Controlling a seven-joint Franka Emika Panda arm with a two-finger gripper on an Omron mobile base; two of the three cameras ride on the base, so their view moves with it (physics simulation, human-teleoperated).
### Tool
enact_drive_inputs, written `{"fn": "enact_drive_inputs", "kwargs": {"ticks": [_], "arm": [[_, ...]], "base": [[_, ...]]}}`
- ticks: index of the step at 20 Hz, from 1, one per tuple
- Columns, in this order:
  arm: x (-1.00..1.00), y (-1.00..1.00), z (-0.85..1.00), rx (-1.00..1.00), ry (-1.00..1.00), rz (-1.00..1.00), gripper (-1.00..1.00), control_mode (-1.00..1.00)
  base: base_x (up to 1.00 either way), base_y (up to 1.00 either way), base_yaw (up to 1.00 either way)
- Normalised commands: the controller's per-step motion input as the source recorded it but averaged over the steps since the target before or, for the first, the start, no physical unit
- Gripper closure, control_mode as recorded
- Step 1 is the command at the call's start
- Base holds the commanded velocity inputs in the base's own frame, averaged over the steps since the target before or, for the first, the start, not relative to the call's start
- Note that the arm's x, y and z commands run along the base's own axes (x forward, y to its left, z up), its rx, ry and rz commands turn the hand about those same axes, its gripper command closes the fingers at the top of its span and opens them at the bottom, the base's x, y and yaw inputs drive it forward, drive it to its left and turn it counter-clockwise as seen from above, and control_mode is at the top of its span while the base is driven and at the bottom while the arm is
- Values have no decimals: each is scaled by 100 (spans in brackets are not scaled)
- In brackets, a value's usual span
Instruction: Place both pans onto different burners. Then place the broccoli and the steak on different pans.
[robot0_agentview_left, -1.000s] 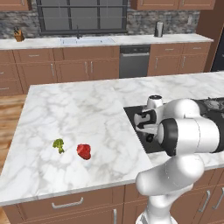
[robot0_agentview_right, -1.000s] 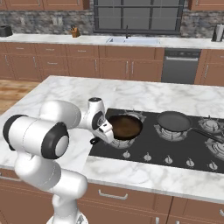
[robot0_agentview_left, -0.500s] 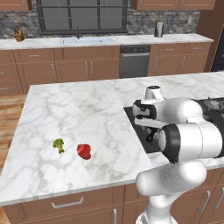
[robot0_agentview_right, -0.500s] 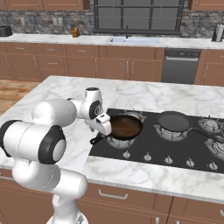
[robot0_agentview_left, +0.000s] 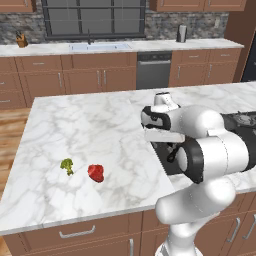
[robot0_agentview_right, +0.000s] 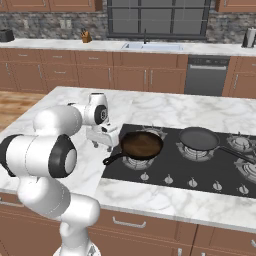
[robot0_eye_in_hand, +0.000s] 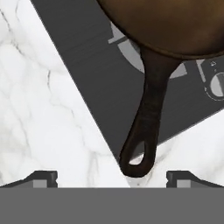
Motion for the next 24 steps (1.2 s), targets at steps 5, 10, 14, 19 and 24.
{"fn": "enact_drive_inputs", "kwargs": {"ticks": [5,10,14,19,24], "arm": [[0,43,1,0,14,8,-100,-100],[0,50,0,0,10,7,-100,-100],[0,55,0,0,14,7,-100,-100],[-1,52,0,0,13,6,-100,-100],[-10,37,0,5,2,4,-100,-100]], "base": [[0,0,0],[0,0,0],[0,0,0],[0,0,0],[0,0,0]]}}
